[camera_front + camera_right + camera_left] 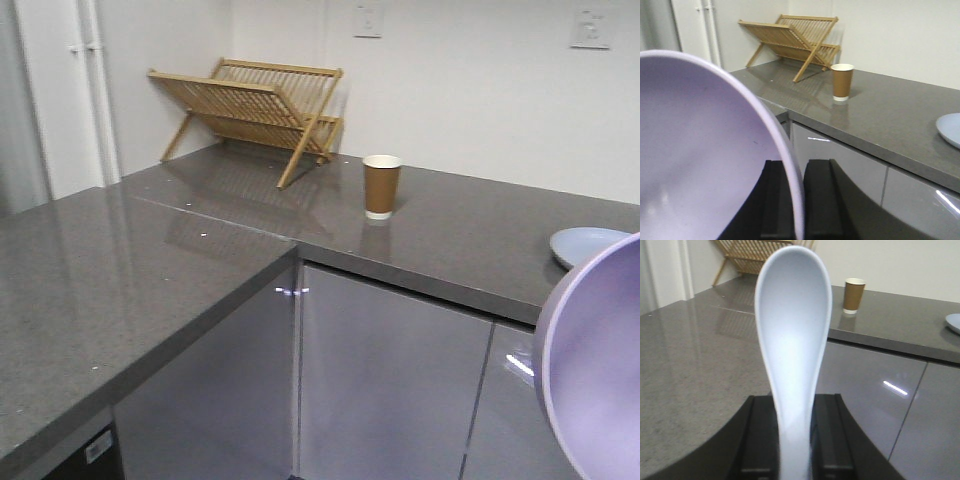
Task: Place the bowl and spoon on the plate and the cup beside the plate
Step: 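Drive the base, carrying spoon and bowl, to the pale blue plate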
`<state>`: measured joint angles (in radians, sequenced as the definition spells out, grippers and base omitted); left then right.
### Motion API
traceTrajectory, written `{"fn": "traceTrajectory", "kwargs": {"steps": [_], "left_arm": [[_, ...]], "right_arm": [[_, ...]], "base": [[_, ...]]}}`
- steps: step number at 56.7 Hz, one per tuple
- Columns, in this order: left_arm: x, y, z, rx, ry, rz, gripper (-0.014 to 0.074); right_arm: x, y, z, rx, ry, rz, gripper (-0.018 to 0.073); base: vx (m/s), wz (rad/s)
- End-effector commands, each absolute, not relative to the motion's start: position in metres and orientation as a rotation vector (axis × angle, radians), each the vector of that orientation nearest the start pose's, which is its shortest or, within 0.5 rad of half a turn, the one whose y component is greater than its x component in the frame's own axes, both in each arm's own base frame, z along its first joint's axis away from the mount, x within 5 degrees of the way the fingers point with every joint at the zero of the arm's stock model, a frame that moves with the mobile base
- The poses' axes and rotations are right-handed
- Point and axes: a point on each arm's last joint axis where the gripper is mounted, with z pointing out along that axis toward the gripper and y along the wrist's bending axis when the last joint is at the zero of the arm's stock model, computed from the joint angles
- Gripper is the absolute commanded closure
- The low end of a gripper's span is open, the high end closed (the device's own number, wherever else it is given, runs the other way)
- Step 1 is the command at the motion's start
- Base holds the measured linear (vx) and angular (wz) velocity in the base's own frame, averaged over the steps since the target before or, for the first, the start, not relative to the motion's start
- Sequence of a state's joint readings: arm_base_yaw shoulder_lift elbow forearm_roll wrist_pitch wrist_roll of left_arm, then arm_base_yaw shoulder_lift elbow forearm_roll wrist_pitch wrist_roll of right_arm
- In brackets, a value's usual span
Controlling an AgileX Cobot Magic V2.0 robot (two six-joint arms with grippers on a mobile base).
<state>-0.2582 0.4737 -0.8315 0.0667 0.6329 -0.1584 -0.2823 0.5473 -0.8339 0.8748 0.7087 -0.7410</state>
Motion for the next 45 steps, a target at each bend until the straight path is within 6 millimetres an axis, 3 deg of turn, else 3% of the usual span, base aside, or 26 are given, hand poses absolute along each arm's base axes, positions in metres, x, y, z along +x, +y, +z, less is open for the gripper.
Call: {"fn": "traceTrajectory", "kwargs": {"steps": [1,27,45], "left_arm": [[0.0719,-0.0161,0.4109,0.11,1.659,-0.248,0.0603],[0.0719,-0.0161,0.4109,0.11,1.659,-0.248,0.0603],[0.0719,-0.0161,0.4109,0.11,1.659,-0.248,0.0603]], "right_arm": [[0.0921,0.0183,0.418,-0.111,1.602,0.223,0.0568],[0.0915,0.0185,0.4183,-0.111,1.599,0.223,0.0568],[0.0896,0.0191,0.4188,-0.113,1.593,0.221,0.0568]], "base": [[-0.04,-0.62],[0.07,-0.54],[0.19,-0.29]]}}
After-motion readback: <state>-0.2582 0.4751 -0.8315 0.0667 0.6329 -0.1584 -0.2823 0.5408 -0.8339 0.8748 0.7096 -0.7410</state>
